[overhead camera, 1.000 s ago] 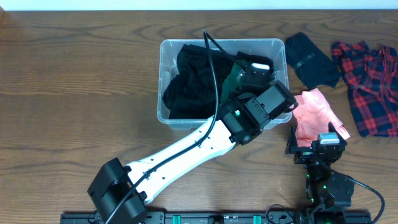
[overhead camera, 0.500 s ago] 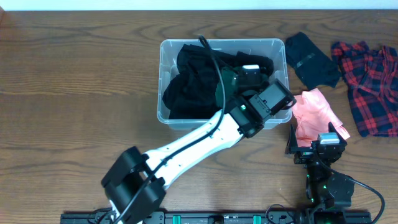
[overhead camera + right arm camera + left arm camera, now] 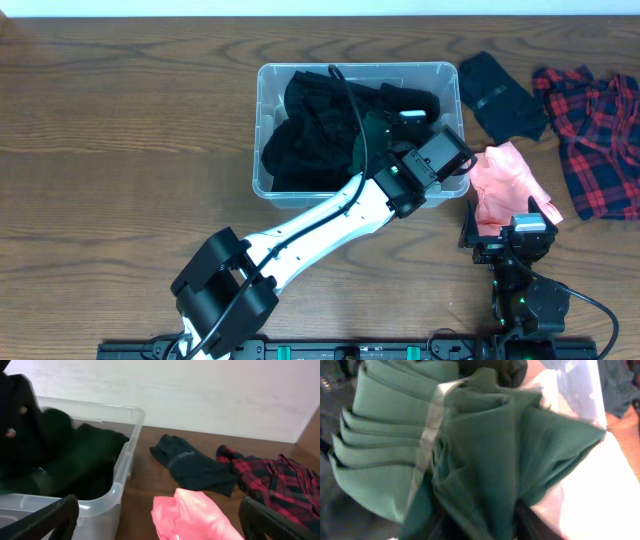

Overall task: Pack container
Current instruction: 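Lower the green garment into the bin's right side and press down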

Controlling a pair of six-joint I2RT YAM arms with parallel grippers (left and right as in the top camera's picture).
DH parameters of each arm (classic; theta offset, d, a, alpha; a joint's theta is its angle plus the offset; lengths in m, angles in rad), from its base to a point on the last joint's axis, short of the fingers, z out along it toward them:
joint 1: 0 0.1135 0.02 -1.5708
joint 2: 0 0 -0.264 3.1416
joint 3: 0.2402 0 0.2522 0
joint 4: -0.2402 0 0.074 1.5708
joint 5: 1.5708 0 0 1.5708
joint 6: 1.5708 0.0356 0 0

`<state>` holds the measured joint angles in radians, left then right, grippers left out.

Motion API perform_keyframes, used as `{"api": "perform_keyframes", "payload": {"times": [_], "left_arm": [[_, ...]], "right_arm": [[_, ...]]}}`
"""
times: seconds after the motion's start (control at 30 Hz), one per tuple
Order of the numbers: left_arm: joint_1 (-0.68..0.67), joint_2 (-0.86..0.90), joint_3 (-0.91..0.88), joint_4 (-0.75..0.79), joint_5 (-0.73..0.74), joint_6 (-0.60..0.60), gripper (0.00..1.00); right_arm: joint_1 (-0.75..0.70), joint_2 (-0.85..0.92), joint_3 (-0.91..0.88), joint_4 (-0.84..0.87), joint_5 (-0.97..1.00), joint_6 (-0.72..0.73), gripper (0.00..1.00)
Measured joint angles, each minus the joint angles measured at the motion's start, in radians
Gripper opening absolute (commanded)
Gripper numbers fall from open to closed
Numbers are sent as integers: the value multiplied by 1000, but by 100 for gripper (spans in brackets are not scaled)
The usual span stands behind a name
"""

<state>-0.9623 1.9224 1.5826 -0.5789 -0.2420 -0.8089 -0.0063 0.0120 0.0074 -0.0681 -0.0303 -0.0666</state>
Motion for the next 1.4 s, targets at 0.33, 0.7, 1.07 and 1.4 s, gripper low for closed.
{"api": "perform_keyframes", "payload": {"times": [0.33,0.7,1.07,1.4], "left_arm": [[0,-3,0,105,25,122,79],[61,-79,3,108,-15,312,6],[72,-79,6,-119,87,470,6],[71,-79,6,-128,282,530,6]], "right_arm": [[0,0,0,0,0,0,99],[0,0,0,0,0,0,99],[0,0,0,0,0,0,99],[0,0,0,0,0,0,99]]}}
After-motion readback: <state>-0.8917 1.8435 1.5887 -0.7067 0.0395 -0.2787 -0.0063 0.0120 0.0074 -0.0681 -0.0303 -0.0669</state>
